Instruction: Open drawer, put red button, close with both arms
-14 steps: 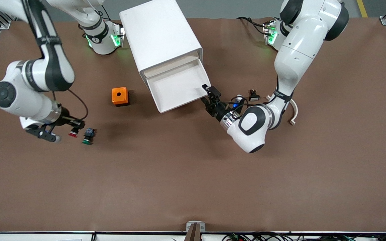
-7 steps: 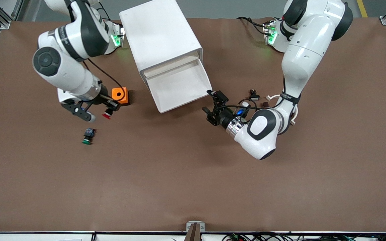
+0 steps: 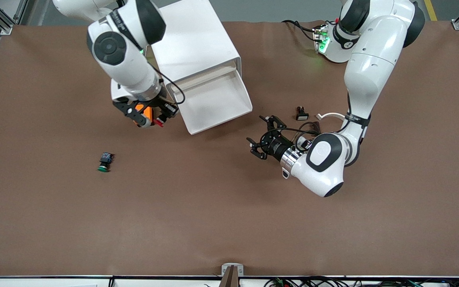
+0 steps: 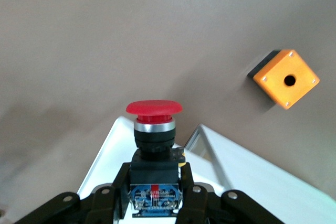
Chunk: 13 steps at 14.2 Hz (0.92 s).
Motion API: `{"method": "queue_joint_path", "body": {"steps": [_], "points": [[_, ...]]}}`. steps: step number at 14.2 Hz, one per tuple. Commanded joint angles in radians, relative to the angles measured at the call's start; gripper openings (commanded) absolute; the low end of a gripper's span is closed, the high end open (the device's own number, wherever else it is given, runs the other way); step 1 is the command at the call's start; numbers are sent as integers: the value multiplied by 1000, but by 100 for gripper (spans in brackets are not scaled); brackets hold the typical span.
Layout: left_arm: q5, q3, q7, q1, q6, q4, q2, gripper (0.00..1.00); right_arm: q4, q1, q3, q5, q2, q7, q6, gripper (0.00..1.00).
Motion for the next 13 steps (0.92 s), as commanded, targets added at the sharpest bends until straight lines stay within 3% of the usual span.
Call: {"method": "queue_joint_path", "body": {"steps": [1,8,13], "points": [[81,7,205,-5,24,-4,-66,100,12,66,-13,10,11,94,34,0],[283,10,466,-4,238,-5,-168,100,9,201,-15,4,65,274,86,0],[433,1,497,-18,256,-13,-220,100,11,278,-15,-14,133,381,154,0]]}}
